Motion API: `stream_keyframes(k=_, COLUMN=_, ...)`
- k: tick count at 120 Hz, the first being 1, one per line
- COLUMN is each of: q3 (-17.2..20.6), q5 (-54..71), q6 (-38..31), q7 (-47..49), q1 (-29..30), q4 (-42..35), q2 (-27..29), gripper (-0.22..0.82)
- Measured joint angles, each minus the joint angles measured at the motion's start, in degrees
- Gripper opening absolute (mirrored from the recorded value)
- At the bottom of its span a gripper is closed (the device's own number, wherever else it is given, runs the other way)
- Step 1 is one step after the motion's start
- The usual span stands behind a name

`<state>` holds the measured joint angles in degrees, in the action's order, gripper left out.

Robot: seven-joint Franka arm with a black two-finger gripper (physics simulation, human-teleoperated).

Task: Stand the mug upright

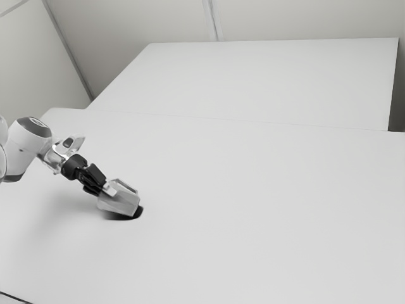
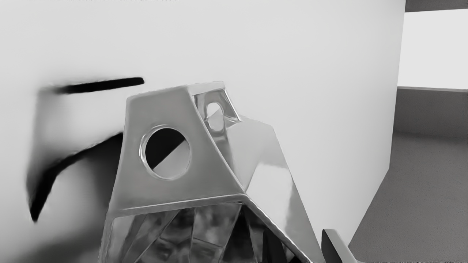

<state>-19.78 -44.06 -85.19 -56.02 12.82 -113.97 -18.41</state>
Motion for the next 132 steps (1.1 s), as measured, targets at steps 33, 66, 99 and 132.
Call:
stream_keyframes(k=33, q3=0.4, q5=0.1, q6=0.6, q7=-0.7, q1=-0.1, q4=0.1, q2=2.1, gripper=-0.15)
stream_keyframes(k=66, q3=2.7, q5=14.1, q6=-4.9, q7=5.5, q1=-9.4, q4=1.0, q2=12.5, gripper=-0.17)
stream_keyframes(k=99, q3=7.7, q5=30.3, q6=-24.1, q7=11.5, q1=-17.1, q4=-4.2, q2=17.9, gripper=-0.18)
stream_keyframes(k=132, q3=10.5, q5=39.4, q6=-35.9, q7=15.3, q1=-19.0, q4=-9.7, q2=20.0, gripper=-0.18)
